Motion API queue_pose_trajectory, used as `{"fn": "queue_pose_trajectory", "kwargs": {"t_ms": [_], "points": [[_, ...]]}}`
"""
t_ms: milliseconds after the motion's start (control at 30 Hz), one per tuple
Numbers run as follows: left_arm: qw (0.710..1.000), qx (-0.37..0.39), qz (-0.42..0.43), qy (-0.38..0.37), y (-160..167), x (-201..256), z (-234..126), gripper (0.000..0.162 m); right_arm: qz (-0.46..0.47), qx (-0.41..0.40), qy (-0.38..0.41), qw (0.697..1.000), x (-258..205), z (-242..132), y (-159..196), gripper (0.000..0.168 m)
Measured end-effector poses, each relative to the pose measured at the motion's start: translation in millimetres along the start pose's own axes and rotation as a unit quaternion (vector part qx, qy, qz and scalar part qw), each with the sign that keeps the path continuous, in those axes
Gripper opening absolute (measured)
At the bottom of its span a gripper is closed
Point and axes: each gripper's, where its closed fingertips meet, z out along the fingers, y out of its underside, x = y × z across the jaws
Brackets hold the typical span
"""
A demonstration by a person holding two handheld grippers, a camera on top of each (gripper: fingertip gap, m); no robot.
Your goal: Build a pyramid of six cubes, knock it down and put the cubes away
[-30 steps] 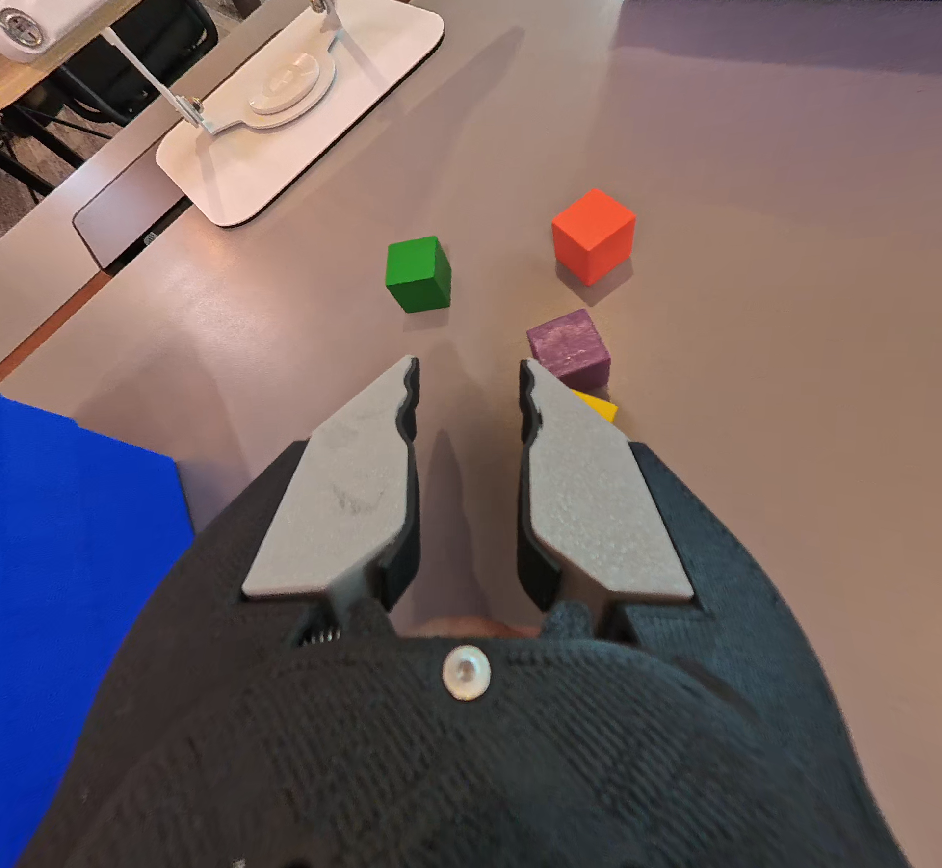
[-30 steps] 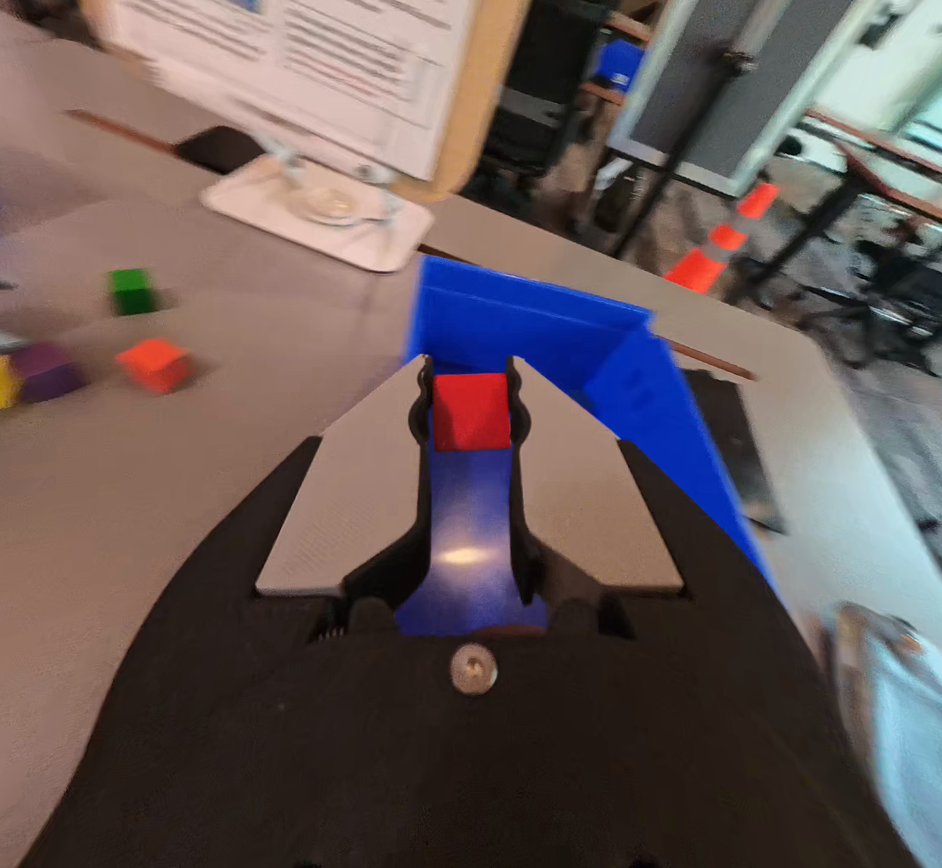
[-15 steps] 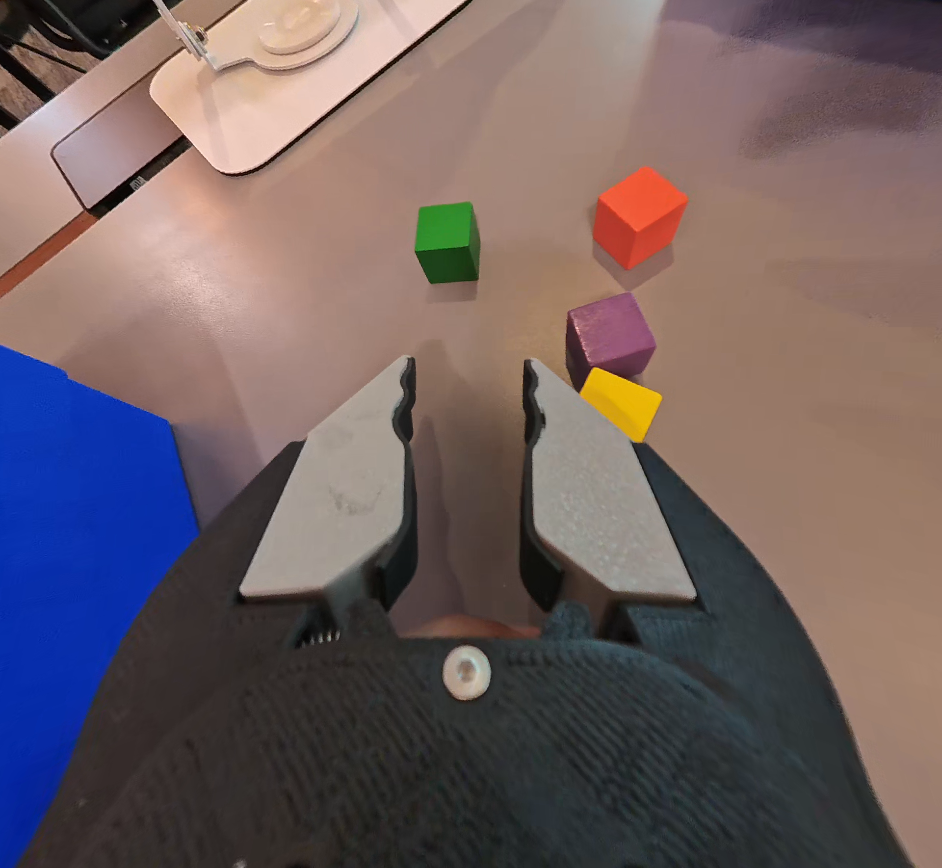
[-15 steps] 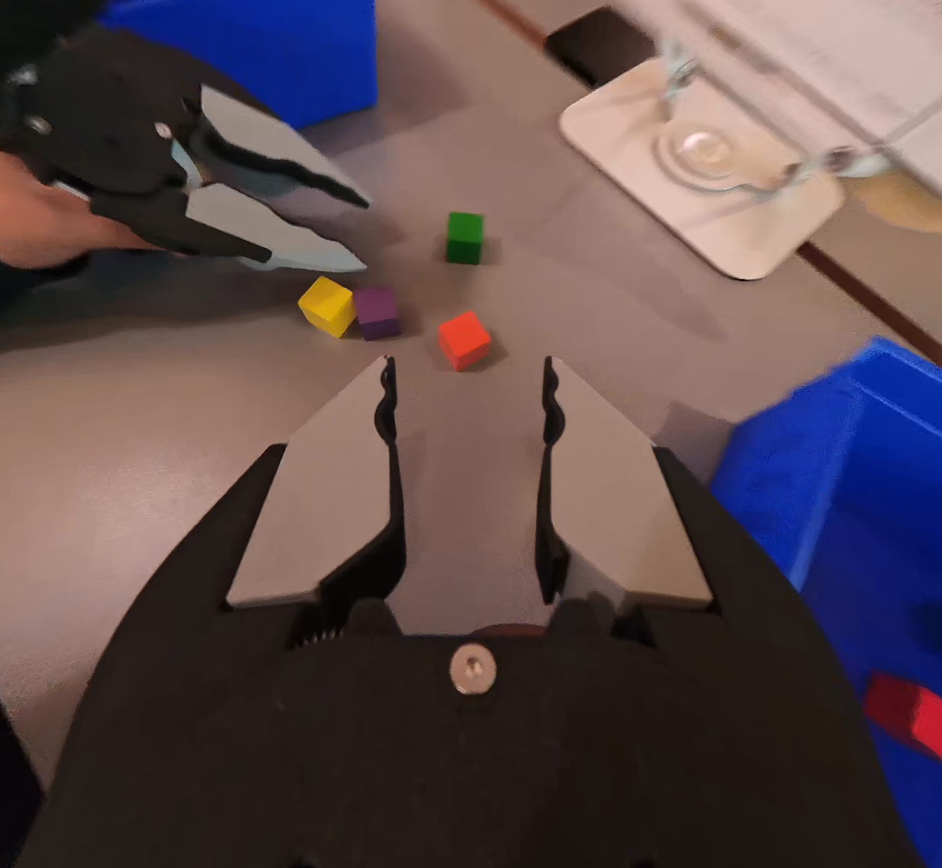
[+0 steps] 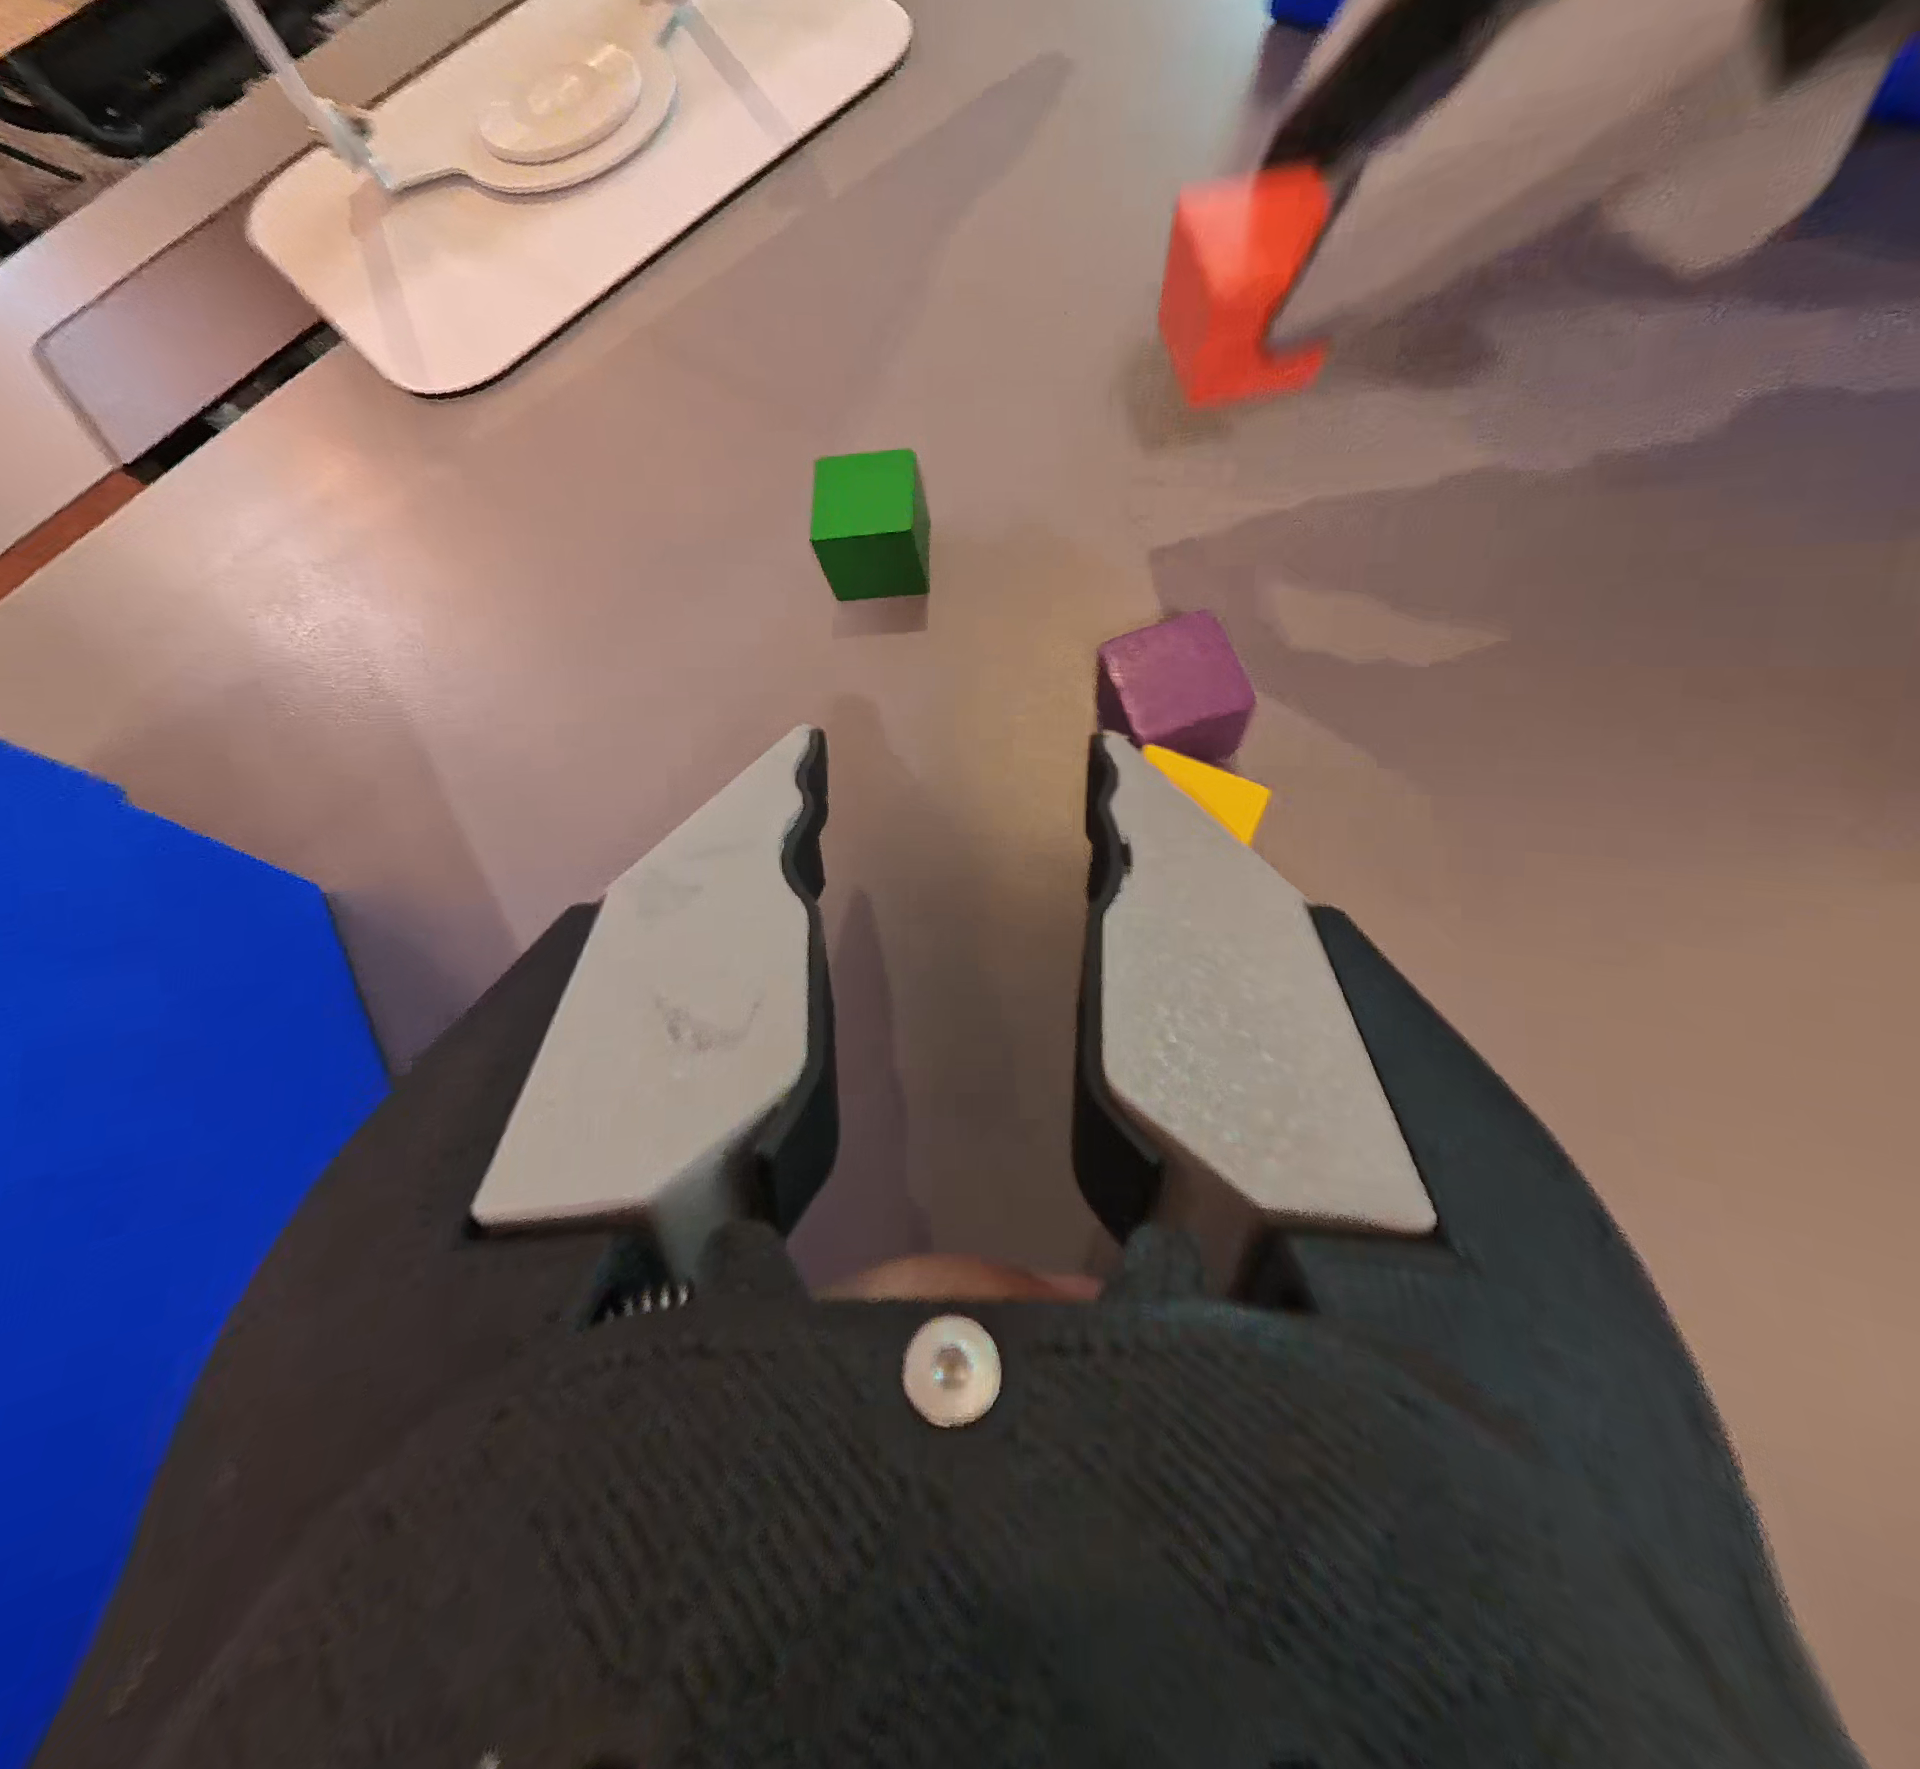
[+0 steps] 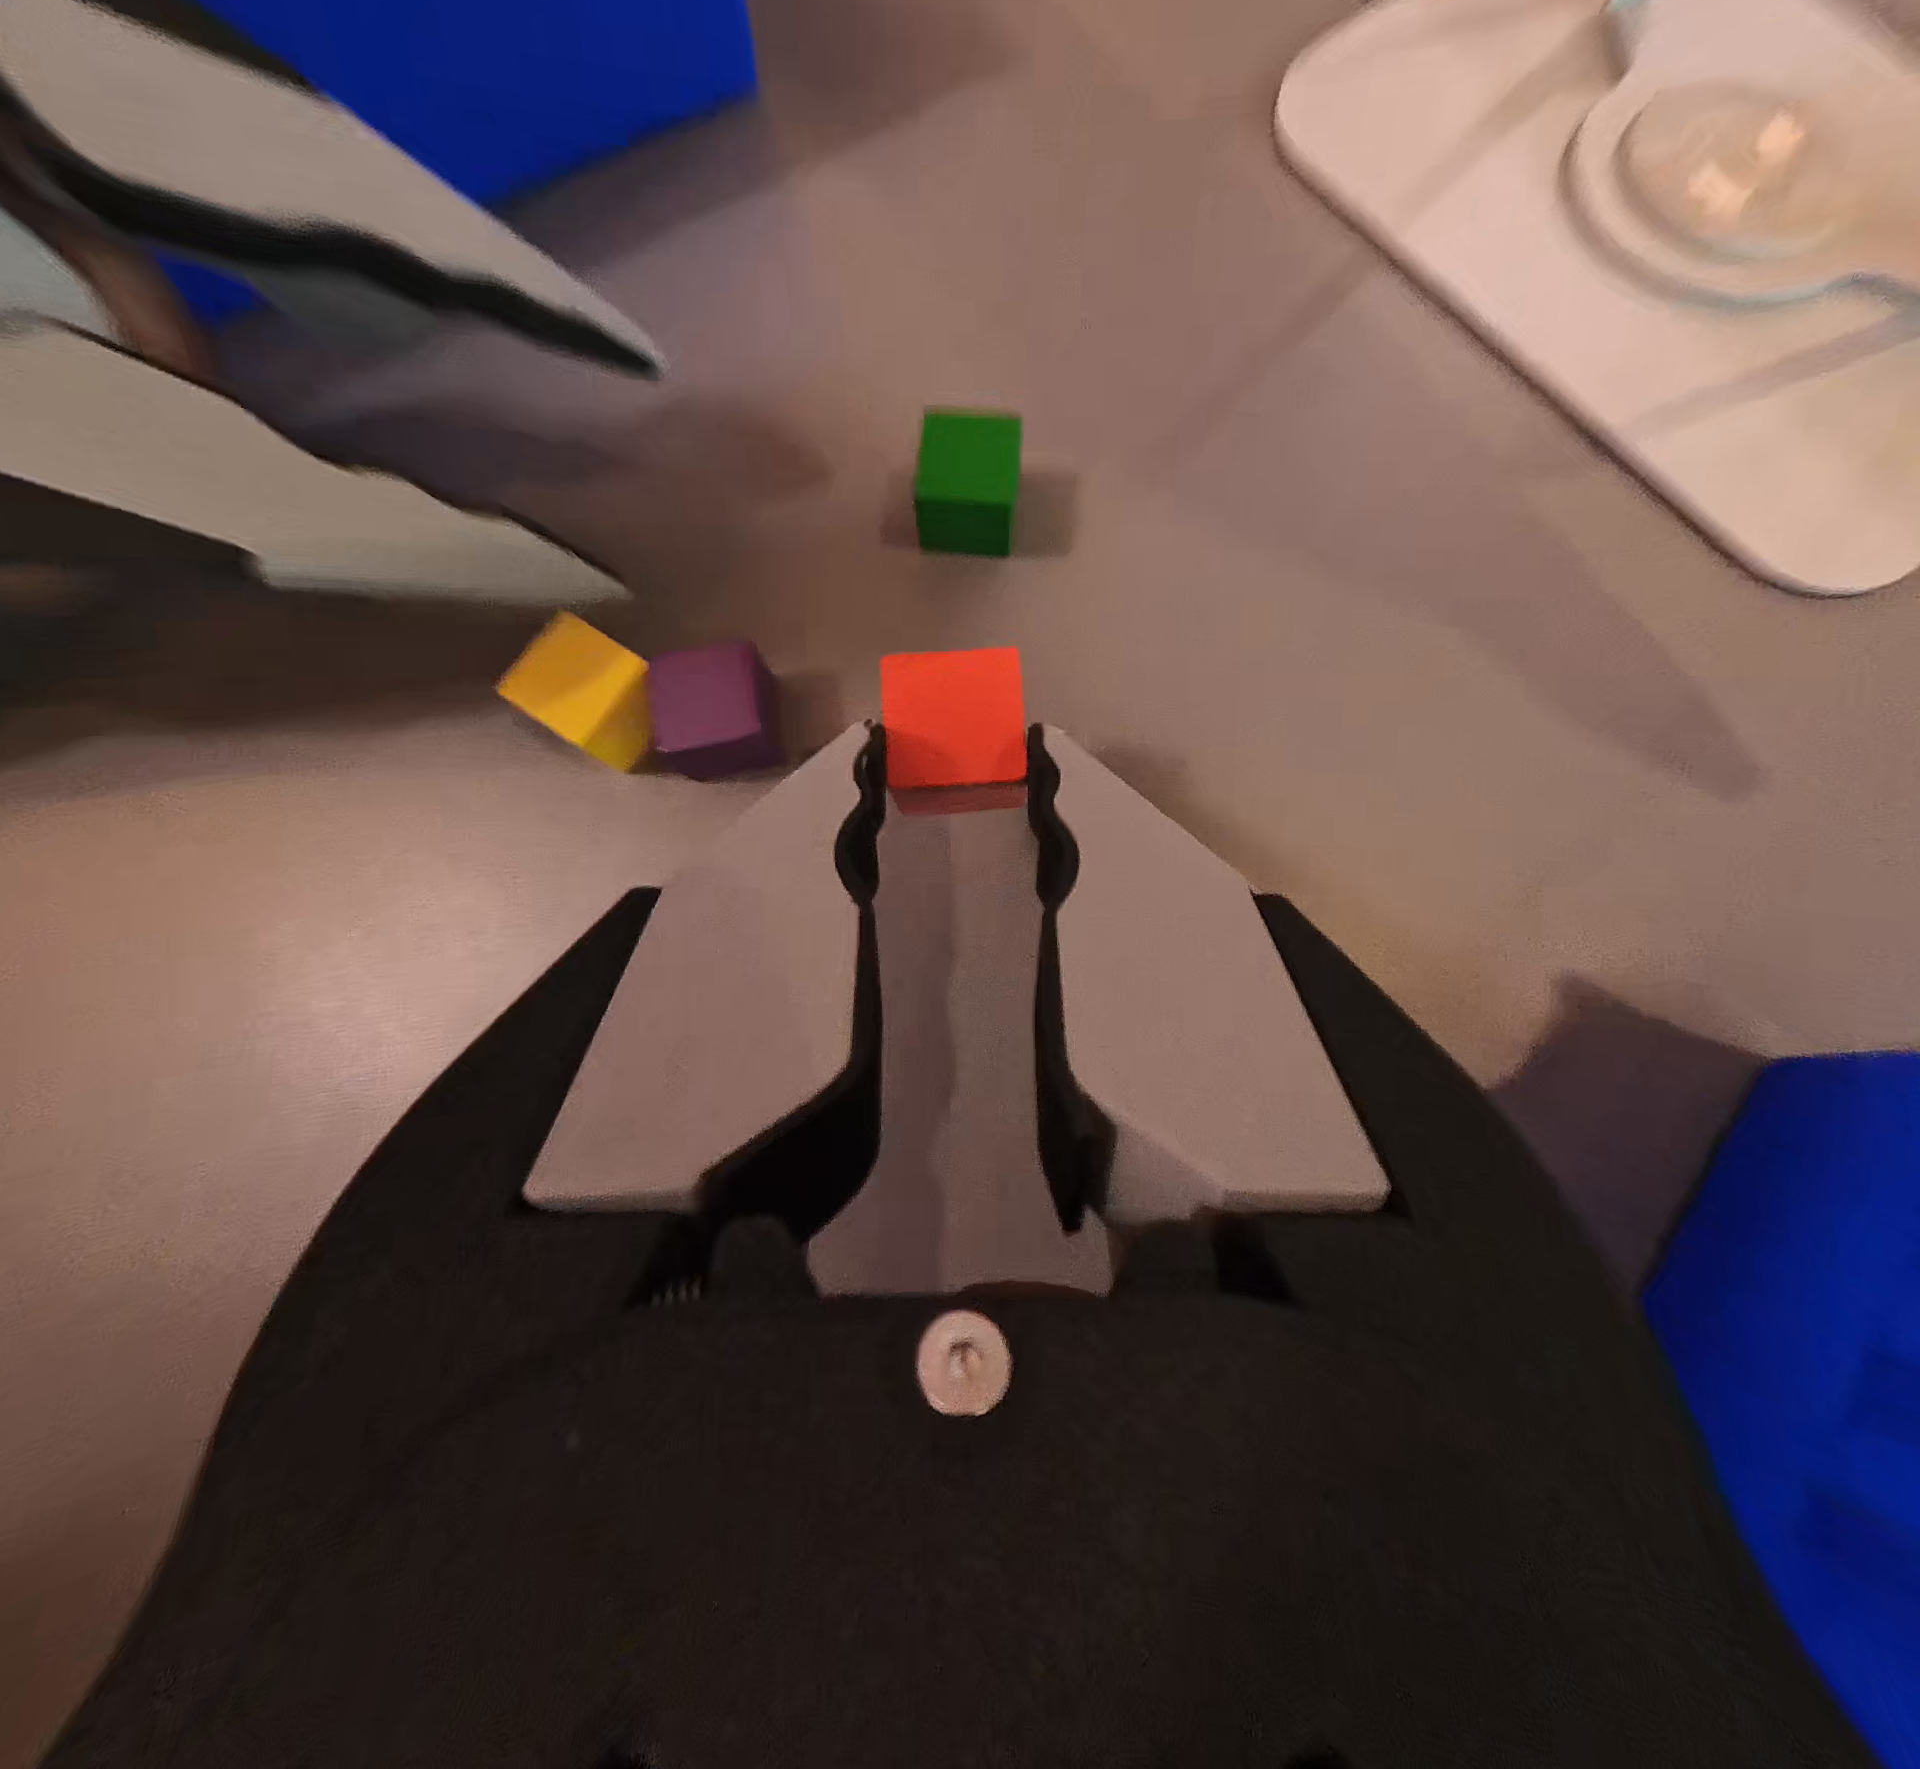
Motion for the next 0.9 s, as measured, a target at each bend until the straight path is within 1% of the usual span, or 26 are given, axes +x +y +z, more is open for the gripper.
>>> {"fn": "queue_pose_trajectory", "kwargs": {"t_ms": [67,100,167,233,267,333,367,400,433,533,567,667,767,833,867,900], "points": [[0.999,-0.013,0.009,0.034,4.0,13.3,1.4,0.053,-0.012,0.055,0.04,0.998,2.7,-39.9,-19.8,0.024],[0.999,-0.016,0.011,0.039,4.4,16.6,1.8,0.053,-0.017,0.075,0.08,0.994,13.0,-63.5,-25.9,0.025],[0.998,-0.02,0.021,0.049,4.6,22.4,0.5,0.052,-0.015,0.106,0.181,0.978,50.4,-114.9,-30.3,0.024],[0.998,-0.022,0.032,0.057,4.8,26.8,-0.8,0.049,0.01,0.101,0.268,0.958,97.4,-158.2,-15.6,0.024],[0.997,-0.022,0.037,0.062,4.3,29.3,-1.1,0.049,0.037,0.075,0.287,0.954,117.8,-169.7,2.0,0.025],[0.997,-0.02,0.048,0.055,3.2,30.3,-0.8,0.049,0.097,-0.002,0.284,0.954,142.4,-176.5,46.9,0.027],[0.997,-0.021,0.055,0.049,2.7,29.5,-0.9,0.049,0.112,-0.031,0.283,0.952,147.0,-178.7,64.8,0.037],[0.997,-0.021,0.062,0.038,2.3,26.4,-0.9,0.047,0.113,-0.043,0.287,0.95,148.1,-182.2,76.4,0.045],[0.997,-0.018,0.065,0.025,1.6,21.7,-0.6,0.041,0.103,-0.041,0.296,0.949,146.8,-187.1,82.2,0.045],[0.998,-0.023,0.052,-0.039,2.2,-6.2,4.8,0.011,0.066,-0.014,0.336,0.94,138.7,-206.5,85.1,0.04],[0.998,-0.033,0.05,-0.036,4.7,-7.7,8.7,0.0,0.058,-0.006,0.342,0.938,134.0,-211.3,83.7,0.04],[0.997,-0.063,0.043,0.009,10.6,7.2,23.9,0.0,0.04,0.021,0.306,0.951,105.0,-208.3,71.3,0.041],[0.992,-0.109,0.052,0.035,15.2,20.9,36.7,0.0,0.019,0.044,0.261,0.964,73.6,-191.3,56.6,0.043],[0.991,-0.084,0.075,0.078,3.1,41.3,37.1,0.0,0.002,0.055,0.248,0.967,56.6,-172.2,51.0,0.043],[0.99,-0.052,0.086,0.096,-7.7,50.2,33.7,0.0,-0.007,0.055,0.223,0.973,43.0,-155.5,50.9,0.043],[0.991,-0.018,0.091,0.094,-18.4,50.7,29.6,0.0,-0.014,0.049,0.187,0.981,26.7,-135.3,53.0,0.044]]}}
